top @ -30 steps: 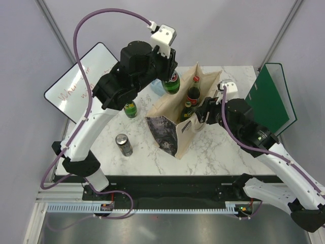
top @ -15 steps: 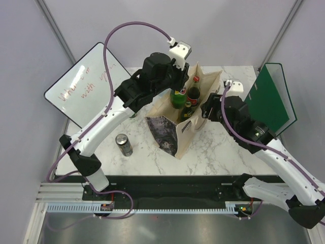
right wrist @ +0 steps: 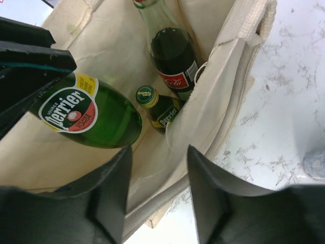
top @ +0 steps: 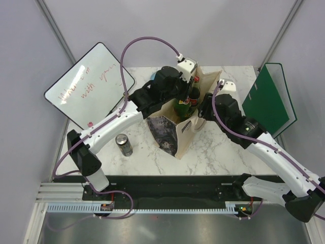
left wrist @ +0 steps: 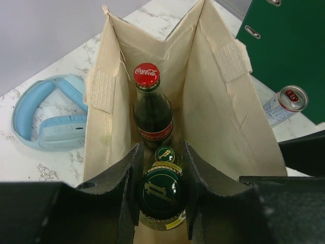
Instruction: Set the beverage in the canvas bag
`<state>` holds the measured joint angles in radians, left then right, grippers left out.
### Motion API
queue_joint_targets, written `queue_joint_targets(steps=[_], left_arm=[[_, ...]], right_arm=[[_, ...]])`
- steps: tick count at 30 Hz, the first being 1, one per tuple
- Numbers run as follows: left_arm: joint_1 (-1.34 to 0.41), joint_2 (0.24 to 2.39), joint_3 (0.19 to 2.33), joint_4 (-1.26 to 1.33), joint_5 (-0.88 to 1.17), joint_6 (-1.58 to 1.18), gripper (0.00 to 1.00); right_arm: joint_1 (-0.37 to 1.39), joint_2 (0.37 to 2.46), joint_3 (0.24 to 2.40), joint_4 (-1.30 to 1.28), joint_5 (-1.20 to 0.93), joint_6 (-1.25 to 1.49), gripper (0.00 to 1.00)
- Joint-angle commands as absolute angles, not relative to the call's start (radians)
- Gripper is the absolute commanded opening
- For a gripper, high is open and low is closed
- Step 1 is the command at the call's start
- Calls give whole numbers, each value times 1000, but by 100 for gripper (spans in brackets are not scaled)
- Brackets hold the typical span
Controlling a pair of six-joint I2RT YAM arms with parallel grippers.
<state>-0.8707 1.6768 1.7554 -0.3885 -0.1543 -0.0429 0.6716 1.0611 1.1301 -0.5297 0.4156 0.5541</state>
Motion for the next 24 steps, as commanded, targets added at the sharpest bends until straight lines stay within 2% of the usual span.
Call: queue_joint_targets(steps=[1,2,3,5,6,24], left_arm=[[-877,1638,1743,-128,-155,-64,2],[-876,1638,1733,-120,-153,-66,2],[-876,1640,1726,-112,-150,-67,2],[-877,1643,1703,-92,-143,-68,2],[-877,1644,1698,-87,-140,-67,2],[-899,1718,1621,61,-83,-5,2]], right_arm=[[672,1060,1112,-489,403,575,48],[673,1058,1108,-482,399,572,42],[672,1055,1103,-476,385,566,26],[672,1048,1101,-472,382,561,13],[672,1045,1104,-472,374,560,0],[673,985,1092,-402,291,517,0]])
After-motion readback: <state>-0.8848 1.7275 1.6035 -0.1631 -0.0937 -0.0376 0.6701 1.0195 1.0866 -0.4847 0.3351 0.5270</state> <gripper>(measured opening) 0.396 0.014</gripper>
